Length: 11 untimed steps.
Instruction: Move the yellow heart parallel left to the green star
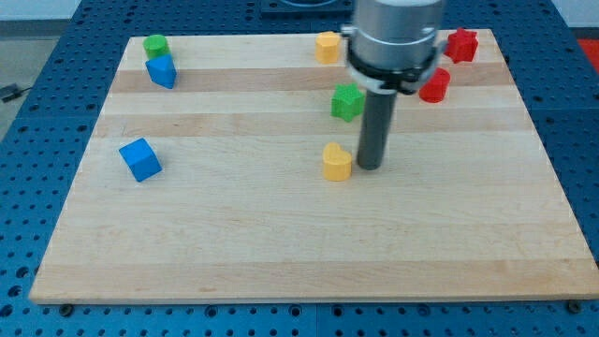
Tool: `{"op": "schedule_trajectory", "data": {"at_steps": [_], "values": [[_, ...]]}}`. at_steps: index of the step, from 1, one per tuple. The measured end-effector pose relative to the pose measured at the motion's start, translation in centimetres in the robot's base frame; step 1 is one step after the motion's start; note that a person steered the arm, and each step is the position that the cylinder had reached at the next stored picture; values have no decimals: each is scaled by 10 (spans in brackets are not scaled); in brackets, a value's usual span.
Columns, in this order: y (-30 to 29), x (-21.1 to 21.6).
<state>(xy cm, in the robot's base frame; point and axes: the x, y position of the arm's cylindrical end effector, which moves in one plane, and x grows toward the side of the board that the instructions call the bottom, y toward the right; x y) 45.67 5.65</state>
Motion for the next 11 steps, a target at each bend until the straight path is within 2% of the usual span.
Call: {"op": "schedule_trajectory", "data": {"at_steps": [2,4,5,8,11], "values": [[-11,3],[-8,32],[-43,25],[-137,-38],[-115,-46]]}}
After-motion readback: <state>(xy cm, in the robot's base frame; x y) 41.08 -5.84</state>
